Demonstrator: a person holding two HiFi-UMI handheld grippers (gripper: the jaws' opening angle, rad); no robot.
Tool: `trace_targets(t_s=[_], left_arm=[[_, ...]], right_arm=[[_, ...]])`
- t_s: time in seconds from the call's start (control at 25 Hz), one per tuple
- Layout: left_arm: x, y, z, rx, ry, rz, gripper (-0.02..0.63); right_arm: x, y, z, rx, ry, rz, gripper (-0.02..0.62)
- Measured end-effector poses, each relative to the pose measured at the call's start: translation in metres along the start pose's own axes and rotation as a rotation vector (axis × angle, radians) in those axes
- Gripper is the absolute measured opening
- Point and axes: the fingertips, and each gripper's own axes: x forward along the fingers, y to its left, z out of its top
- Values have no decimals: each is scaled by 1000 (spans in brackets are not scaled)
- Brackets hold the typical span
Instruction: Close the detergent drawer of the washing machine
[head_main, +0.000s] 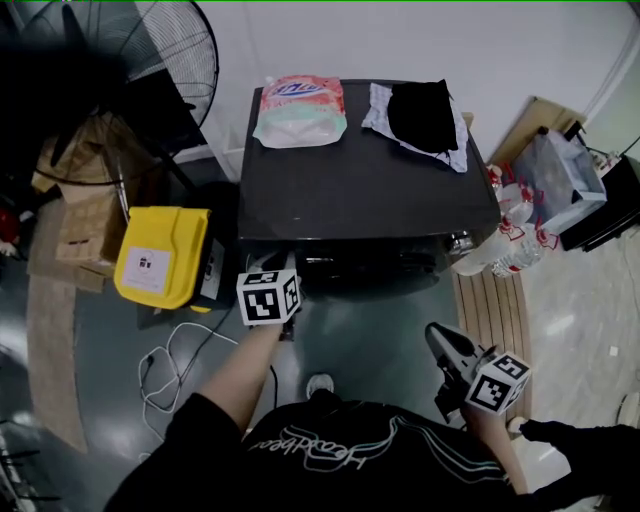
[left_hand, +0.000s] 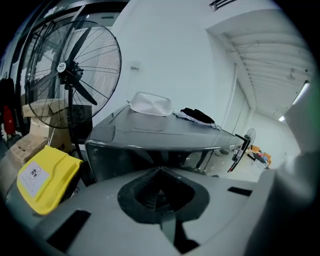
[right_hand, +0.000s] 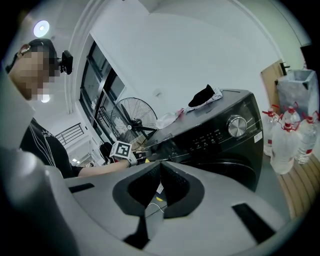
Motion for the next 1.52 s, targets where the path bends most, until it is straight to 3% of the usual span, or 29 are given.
trace_targets(t_s=[0.24, 0.36, 0.6, 0.72, 0.92, 1.12, 1.52], left_arm=[[-14, -10, 5, 8, -18, -43, 23], [-49, -38, 19, -33, -85, -138, 23], [-129, -107, 26, 1, -145, -315, 23], [-168, -133, 23, -26, -167, -378, 23], [-231, -159, 22, -82, -233, -427, 23], [-276, -191, 26, -50, -269, -494, 23], [-315, -214, 10, -21, -312, -484, 23]], right_arm=[[-2, 13, 1, -23, 0, 42, 28], [-7, 24, 4, -71, 8, 69, 28], [-21, 54, 20, -176, -14, 157, 28], [-29, 73, 29, -205, -32, 214, 28], [-47, 110, 38, -262, -56, 294, 26], [-63, 139, 47, -299, -92, 362, 26], [-83, 167, 26, -305, -94, 444, 26]])
